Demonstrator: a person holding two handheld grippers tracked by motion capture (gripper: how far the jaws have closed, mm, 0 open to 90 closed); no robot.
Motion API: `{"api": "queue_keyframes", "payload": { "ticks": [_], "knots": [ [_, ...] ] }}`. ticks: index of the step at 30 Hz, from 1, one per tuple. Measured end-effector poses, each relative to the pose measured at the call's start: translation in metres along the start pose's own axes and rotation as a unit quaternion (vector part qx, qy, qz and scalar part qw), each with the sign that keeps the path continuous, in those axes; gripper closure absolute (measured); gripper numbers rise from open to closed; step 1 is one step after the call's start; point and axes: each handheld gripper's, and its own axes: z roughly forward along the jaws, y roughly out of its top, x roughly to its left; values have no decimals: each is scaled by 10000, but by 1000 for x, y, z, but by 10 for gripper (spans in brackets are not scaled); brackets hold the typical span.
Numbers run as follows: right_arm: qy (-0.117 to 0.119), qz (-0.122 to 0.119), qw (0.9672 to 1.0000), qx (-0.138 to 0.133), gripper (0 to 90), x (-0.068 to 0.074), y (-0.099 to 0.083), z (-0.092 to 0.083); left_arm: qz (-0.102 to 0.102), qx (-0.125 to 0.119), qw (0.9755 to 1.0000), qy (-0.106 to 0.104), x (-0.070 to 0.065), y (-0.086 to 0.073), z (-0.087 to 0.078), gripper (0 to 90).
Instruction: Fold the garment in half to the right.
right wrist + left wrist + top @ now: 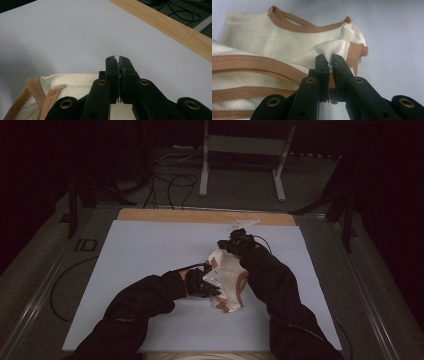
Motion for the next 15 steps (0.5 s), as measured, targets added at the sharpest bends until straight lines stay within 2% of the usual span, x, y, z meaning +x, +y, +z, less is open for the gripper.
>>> {"api": "queue_keyframes", "payload": {
  "ticks": [7,15],
  "knots": [
    [-83,38,10000,-21,872,-5,-8,-6,37,113,9999,-62,1,7,11,846],
    [-156,170,9997,-17,872,-15,-22,-12,89,133,9998,-108,1,16,15,845]
  ]
}}
